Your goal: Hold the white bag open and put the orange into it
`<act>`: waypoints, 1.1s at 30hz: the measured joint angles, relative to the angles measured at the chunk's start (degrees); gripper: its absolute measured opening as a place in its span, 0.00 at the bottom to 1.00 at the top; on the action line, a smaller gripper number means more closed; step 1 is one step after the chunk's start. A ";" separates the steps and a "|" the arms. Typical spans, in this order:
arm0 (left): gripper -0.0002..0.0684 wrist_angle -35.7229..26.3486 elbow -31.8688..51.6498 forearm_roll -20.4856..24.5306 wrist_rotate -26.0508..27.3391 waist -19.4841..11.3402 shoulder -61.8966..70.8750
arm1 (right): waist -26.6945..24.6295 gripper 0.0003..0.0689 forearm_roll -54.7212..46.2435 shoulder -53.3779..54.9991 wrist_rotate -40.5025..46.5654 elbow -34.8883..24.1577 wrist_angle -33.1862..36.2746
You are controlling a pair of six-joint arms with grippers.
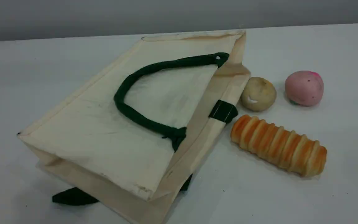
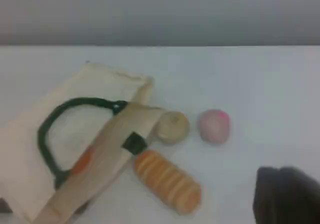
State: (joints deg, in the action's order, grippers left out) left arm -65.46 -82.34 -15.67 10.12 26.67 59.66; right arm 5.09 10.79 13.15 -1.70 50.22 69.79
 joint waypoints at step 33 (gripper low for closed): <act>0.01 0.30 45.92 17.27 -15.01 -0.29 -55.51 | 0.11 0.03 -6.85 -13.15 -0.93 -21.27 -8.87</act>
State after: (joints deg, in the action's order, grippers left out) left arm -65.16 -36.42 1.60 -4.89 26.37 4.15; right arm 5.20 3.93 0.00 -2.62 28.95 60.92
